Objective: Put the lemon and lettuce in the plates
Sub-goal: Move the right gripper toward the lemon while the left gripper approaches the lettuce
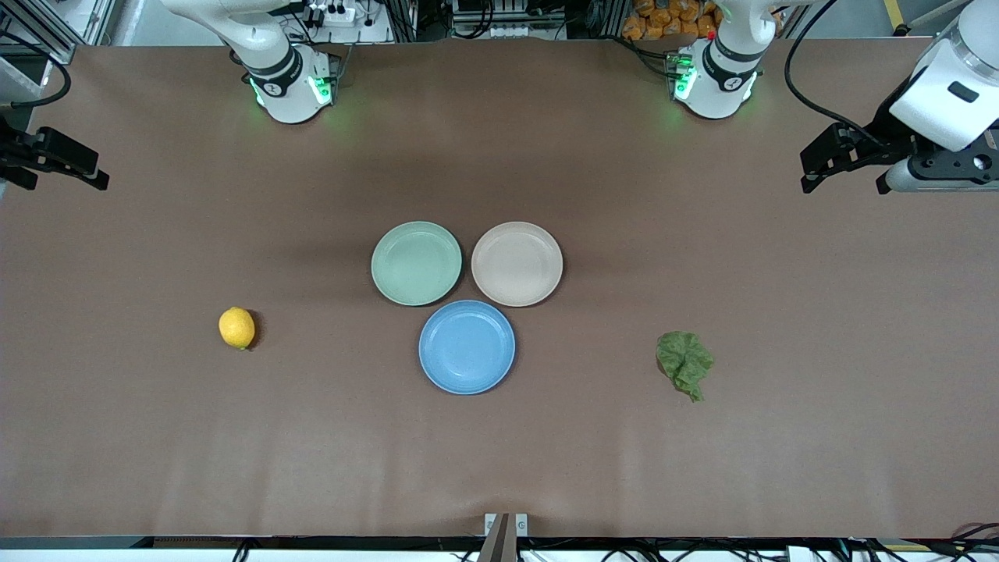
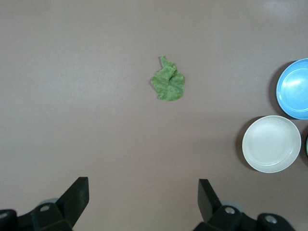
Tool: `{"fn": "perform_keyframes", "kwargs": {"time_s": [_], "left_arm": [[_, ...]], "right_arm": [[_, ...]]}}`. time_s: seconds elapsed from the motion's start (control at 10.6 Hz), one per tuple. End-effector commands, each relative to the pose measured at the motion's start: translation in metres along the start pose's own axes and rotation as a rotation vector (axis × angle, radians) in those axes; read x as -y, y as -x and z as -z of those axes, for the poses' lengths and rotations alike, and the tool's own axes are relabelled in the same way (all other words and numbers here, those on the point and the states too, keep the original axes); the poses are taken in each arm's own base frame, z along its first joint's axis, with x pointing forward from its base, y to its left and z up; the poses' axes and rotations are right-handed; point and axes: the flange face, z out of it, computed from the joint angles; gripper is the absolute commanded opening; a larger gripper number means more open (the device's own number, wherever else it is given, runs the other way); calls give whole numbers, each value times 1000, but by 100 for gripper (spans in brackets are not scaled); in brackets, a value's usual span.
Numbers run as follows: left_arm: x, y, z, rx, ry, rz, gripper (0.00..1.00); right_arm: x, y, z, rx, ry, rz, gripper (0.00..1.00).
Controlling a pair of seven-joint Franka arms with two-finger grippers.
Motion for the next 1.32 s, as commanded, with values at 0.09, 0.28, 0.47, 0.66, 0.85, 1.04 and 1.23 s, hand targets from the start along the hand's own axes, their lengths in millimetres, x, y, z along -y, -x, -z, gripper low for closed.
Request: {"fn": "perform_keyframes", "kwargs": {"time_s": [0.09,0.28,0.47,0.66,0.85,1.04,1.23], "left_arm": [[0,-13,-20,36,23,-12,100],[-1,-29,-43,48,27,-11,100],[-1,-47,-65,33,39,-8,100],[-1,-62,-86,32,54,-5,100],[6,-74,-117,71,66,-8,100],[6,-99,-174,91,86,17,100],[0,-109,-217,82,85,2,100]], "right_arm": [[-8,-2,-4,19,-2,41,100],[-7,-5,-13,25,-2,44,100],[-9,-11,-28,28,-2,39,100],[-10,-23,-61,8,0,35,100],[-14,-30,-95,14,0,27,100],[-17,-34,-137,29,0,25,100],[-23,-37,-169,29,1,15,100]]}}
